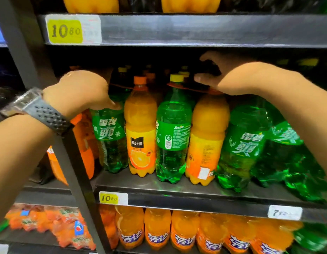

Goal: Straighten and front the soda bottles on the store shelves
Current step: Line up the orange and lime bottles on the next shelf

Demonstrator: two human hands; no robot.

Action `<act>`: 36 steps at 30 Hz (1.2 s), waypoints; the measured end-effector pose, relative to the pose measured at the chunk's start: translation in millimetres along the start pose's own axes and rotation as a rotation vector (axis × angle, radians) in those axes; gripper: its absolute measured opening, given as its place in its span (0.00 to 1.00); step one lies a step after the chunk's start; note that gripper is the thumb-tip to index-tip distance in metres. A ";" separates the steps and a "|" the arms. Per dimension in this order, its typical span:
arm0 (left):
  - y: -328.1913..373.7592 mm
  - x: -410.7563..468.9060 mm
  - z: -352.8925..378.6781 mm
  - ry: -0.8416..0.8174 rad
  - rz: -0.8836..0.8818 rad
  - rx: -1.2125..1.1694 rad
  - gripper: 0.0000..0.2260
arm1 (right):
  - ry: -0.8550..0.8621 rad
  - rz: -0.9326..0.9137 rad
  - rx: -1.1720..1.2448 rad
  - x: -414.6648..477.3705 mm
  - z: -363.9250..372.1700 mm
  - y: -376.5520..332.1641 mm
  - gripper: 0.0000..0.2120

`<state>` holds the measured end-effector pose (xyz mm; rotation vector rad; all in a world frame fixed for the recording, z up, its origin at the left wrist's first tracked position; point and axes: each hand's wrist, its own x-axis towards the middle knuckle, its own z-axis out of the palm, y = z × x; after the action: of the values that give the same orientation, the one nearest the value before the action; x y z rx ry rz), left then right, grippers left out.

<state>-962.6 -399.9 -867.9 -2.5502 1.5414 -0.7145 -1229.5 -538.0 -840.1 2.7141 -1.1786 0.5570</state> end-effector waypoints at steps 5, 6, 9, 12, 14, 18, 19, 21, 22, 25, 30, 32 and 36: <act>41.4 -25.8 -25.2 0.381 0.366 -0.264 0.36 | -0.183 -0.072 0.000 -10.1 -8.6 15.3 0.44; 52.5 -22.6 -33.4 0.293 0.423 -0.307 0.42 | -0.229 -0.094 -0.016 -11.4 -9.6 13.3 0.48; 79.6 -4.2 -47.7 0.090 0.501 -0.219 0.48 | -0.384 -0.054 -0.224 -13.4 -9.1 11.3 0.47; 95.2 14.0 -54.1 -0.122 0.507 -0.116 0.49 | -0.497 0.036 -0.394 -13.4 -1.3 9.0 0.40; 102.9 22.8 -53.3 -0.213 0.511 -0.093 0.46 | -0.490 0.034 -0.379 -11.5 2.5 10.9 0.40; 106.2 27.5 -43.9 -0.269 0.406 -0.089 0.50 | -0.427 -0.039 -0.222 -12.4 2.6 18.0 0.45; 108.6 28.2 -39.9 -0.261 0.384 -0.124 0.51 | -0.429 -0.028 -0.192 -13.6 3.6 18.3 0.46; 116.5 25.3 -32.8 -0.230 0.293 -0.156 0.43 | -0.445 0.049 -0.198 -15.4 9.1 16.4 0.48; 120.8 24.5 -30.4 -0.196 0.258 -0.174 0.39 | -0.435 0.069 -0.204 -15.9 12.0 14.5 0.49; 129.4 22.9 -31.3 -0.180 0.269 -0.160 0.37 | -0.376 0.038 -0.214 -15.8 15.9 10.3 0.51; 115.3 26.9 -44.3 -0.229 0.302 -0.095 0.47 | -0.442 0.032 -0.332 -16.4 -3.5 17.3 0.43; 113.7 25.4 -45.0 -0.256 0.252 -0.090 0.42 | -0.455 0.064 -0.306 -17.3 -3.3 20.7 0.39; 119.2 24.0 -37.2 -0.240 0.263 -0.177 0.43 | -0.431 0.111 -0.259 -17.4 6.6 18.9 0.46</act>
<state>-1066.7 -472.7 -862.0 -2.3702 1.8744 -0.2425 -1252.3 -540.9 -853.3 2.6220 -1.3858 -0.1778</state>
